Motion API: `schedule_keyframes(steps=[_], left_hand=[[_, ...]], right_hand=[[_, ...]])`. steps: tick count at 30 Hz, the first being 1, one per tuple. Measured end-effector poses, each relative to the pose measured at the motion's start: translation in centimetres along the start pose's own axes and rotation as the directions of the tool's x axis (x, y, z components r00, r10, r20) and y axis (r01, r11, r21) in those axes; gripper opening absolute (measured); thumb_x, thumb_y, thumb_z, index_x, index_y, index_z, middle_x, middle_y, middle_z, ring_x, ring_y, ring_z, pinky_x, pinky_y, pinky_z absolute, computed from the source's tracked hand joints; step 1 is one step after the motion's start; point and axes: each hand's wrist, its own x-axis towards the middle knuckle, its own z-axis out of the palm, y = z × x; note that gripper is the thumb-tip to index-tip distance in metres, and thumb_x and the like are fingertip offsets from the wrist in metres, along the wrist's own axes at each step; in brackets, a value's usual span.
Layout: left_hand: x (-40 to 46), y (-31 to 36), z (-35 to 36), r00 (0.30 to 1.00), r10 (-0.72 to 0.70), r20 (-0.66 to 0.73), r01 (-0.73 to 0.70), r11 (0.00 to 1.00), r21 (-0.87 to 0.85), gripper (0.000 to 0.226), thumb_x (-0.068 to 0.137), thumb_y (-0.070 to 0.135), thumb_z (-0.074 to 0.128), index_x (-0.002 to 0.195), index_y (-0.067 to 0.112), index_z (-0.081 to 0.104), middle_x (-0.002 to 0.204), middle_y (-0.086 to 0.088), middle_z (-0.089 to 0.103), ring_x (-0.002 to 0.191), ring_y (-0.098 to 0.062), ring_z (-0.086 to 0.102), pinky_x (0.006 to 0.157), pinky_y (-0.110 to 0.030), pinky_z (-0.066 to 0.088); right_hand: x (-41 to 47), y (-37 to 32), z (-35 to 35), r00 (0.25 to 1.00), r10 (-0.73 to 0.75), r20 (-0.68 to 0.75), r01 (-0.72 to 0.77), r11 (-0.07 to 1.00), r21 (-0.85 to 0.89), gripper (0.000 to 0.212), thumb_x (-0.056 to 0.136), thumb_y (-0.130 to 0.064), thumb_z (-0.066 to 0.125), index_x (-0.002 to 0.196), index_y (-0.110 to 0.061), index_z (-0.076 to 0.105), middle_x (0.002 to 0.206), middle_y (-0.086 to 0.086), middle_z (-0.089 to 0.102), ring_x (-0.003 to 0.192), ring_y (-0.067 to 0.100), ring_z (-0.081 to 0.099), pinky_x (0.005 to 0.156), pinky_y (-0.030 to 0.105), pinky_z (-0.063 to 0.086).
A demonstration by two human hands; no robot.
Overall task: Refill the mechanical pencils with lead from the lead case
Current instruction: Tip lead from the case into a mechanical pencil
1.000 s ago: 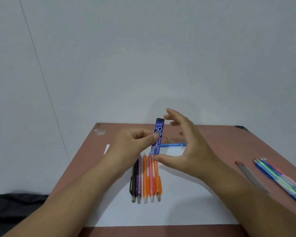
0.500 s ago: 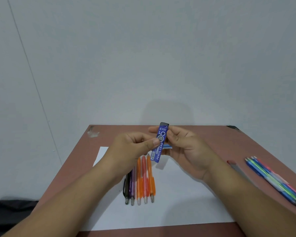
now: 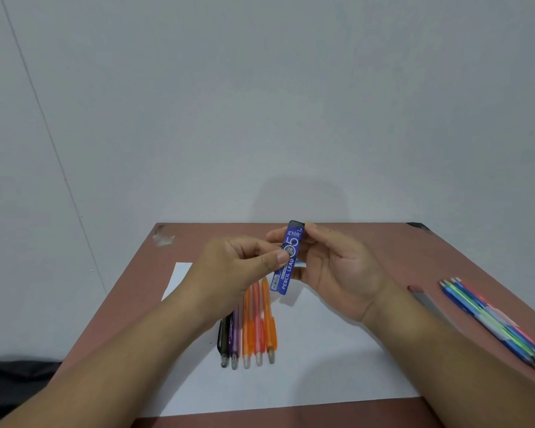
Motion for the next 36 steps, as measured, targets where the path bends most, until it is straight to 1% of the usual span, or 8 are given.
schedule_keyframes(steps=[5, 12, 16, 22, 26, 31, 34, 36], left_hand=[[-0.1, 0.0, 0.1, 1.0, 0.017, 0.024, -0.017, 1.0, -0.016, 0.014, 0.083, 0.032, 0.073, 0.084, 0.021, 0.082, 0.093, 0.002, 0.079, 0.1, -0.01, 0.072, 0.099, -0.035, 0.051], [-0.2, 0.0, 0.2, 0.999, 0.035, 0.034, -0.034, 0.999, -0.039, 0.01, 0.085, 0.025, 0.074, 0.082, 0.02, 0.082, 0.093, 0.0, 0.079, 0.101, -0.01, 0.072, 0.097, -0.032, 0.051], [-0.3, 0.0, 0.4, 0.997, 0.048, 0.052, -0.047, 0.999, -0.026, 0.01, 0.086, 0.022, 0.074, 0.089, 0.017, 0.082, 0.093, 0.004, 0.079, 0.099, -0.008, 0.072, 0.089, -0.027, 0.053], [-0.2, -0.1, 0.6, 0.998, 0.064, 0.01, -0.063, 0.996, -0.063, 0.01, 0.088, 0.017, 0.073, 0.087, 0.013, 0.081, 0.099, 0.004, 0.078, 0.107, 0.0, 0.067, 0.093, -0.021, 0.05], [-0.3, -0.2, 0.6, 0.995, 0.093, -0.022, -0.093, 0.996, -0.003, 0.01, 0.088, 0.022, 0.073, 0.09, 0.018, 0.081, 0.088, 0.004, 0.079, 0.091, -0.008, 0.073, 0.086, -0.019, 0.055], [-0.1, -0.2, 0.2, 0.989, 0.145, -0.006, -0.144, 0.985, 0.095, 0.014, 0.08, 0.038, 0.071, 0.09, 0.032, 0.08, 0.09, 0.013, 0.078, 0.09, -0.003, 0.072, 0.085, -0.02, 0.054], [0.2, -0.6, -0.8, 0.976, 0.212, -0.05, -0.192, 0.947, 0.258, 0.019, 0.076, 0.05, 0.069, 0.091, 0.042, 0.077, 0.088, 0.019, 0.075, 0.075, -0.001, 0.067, 0.072, -0.018, 0.05], [0.2, -0.6, -1.6, 0.956, 0.284, -0.076, -0.224, 0.871, 0.437, 0.022, 0.079, 0.055, 0.065, 0.096, 0.044, 0.073, 0.084, 0.031, 0.068, 0.07, -0.001, 0.057, 0.064, -0.013, 0.043]], right_hand=[[-0.3, 0.0, 0.6, 1.0, -0.01, -0.011, 0.01, 0.999, 0.052, 0.04, 0.097, -0.034, 0.048, 0.1, -0.007, 0.076, 0.108, 0.015, 0.07, 0.098, 0.027, 0.067, 0.084, 0.042, 0.055], [-0.2, -0.1, 0.8, 1.0, 0.011, -0.027, -0.009, 0.998, 0.058, 0.042, 0.093, -0.043, 0.052, 0.093, -0.011, 0.079, 0.102, 0.013, 0.071, 0.096, 0.027, 0.066, 0.087, 0.042, 0.054], [-0.3, -0.2, 0.9, 1.0, 0.009, -0.022, -0.008, 0.999, 0.053, 0.045, 0.096, -0.048, 0.05, 0.084, -0.013, 0.076, 0.108, 0.012, 0.07, 0.095, 0.026, 0.065, 0.088, 0.044, 0.051], [-0.4, -0.2, 0.5, 1.0, 0.013, -0.008, -0.013, 1.0, 0.016, 0.057, 0.091, -0.054, 0.052, 0.109, -0.006, 0.076, 0.124, 0.018, 0.069, 0.111, 0.031, 0.065, 0.099, 0.053, 0.049], [-0.6, -0.4, 0.5, 0.999, -0.032, -0.04, 0.031, 0.999, -0.028, 0.036, 0.093, -0.036, 0.056, 0.102, -0.011, 0.08, 0.127, 0.014, 0.07, 0.108, 0.03, 0.068, 0.085, 0.043, 0.056], [-0.5, -0.3, 0.2, 0.995, -0.047, -0.088, 0.042, 0.997, -0.061, 0.035, 0.095, -0.038, 0.055, 0.099, -0.015, 0.081, 0.114, 0.013, 0.074, 0.105, 0.03, 0.069, 0.092, 0.045, 0.053], [-0.4, -0.5, 0.1, 0.993, -0.04, -0.114, 0.029, 0.995, -0.095, 0.035, 0.092, -0.041, 0.055, 0.095, -0.017, 0.08, 0.101, 0.009, 0.075, 0.093, 0.024, 0.07, 0.087, 0.04, 0.051], [-0.4, -0.5, 0.0, 0.989, -0.017, -0.144, 0.001, 0.994, -0.106, 0.034, 0.089, -0.042, 0.056, 0.093, -0.018, 0.079, 0.097, 0.007, 0.076, 0.088, 0.02, 0.072, 0.083, 0.038, 0.051]])
